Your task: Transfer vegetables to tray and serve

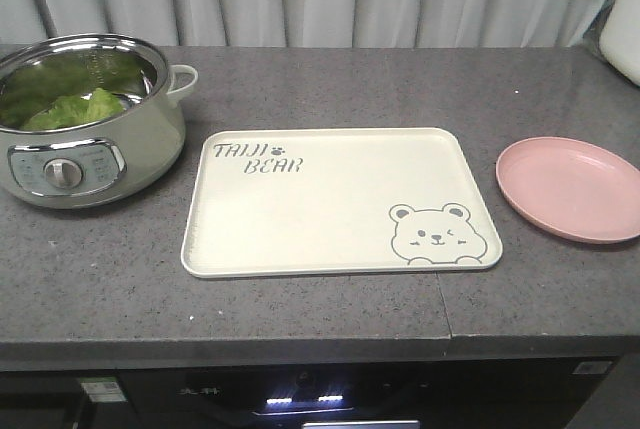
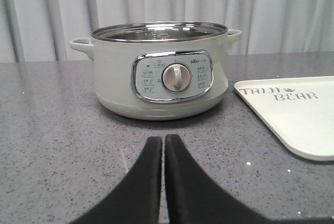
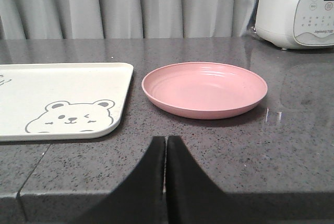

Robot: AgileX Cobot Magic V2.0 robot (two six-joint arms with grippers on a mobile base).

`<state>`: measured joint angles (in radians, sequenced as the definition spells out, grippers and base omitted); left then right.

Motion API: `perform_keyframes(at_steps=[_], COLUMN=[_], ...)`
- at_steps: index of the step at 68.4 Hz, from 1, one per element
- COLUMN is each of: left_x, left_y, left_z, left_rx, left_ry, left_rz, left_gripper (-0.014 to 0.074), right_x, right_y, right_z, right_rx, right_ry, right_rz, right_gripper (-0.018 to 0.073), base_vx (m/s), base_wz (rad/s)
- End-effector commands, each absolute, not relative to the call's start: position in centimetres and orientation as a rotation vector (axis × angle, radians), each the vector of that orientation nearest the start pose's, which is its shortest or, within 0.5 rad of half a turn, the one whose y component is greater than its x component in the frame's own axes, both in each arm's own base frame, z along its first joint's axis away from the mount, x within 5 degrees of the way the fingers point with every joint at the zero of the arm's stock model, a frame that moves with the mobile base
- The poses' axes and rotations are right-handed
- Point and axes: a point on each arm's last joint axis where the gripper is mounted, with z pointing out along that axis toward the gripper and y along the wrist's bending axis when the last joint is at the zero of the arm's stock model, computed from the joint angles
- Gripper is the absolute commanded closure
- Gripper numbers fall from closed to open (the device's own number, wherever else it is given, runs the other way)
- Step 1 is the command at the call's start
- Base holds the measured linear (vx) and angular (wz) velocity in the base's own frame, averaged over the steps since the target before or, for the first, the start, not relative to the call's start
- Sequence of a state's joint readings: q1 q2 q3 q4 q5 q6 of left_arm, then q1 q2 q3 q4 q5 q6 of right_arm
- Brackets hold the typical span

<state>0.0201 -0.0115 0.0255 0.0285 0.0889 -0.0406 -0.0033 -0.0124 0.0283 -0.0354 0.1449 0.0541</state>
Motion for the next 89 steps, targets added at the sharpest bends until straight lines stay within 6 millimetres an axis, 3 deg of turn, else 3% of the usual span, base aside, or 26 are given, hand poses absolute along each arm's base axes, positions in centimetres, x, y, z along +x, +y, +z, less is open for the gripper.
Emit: perform_keyframes(at_steps=[1, 89], left_x=[5.63, 5.63], left_y=[0.08, 0.08], left_z=[19.76, 19.76], left_rx=[-0.026, -0.026], left_ry=[1.521, 1.521], left_rz=[-0.006, -0.006], left_gripper=[0.0594, 0.0594], right_x=[5.67, 5.67], right_y=[-0.03, -0.03], right_z=[19.29, 19.29], right_rx=[0.014, 0.014], right_ry=[1.578, 1.578], right_rz=[0.008, 0.008], right_gripper=[0.0568, 0.0568], base_vx=[0.1, 0.04], base_wz=[-0.03, -0.01])
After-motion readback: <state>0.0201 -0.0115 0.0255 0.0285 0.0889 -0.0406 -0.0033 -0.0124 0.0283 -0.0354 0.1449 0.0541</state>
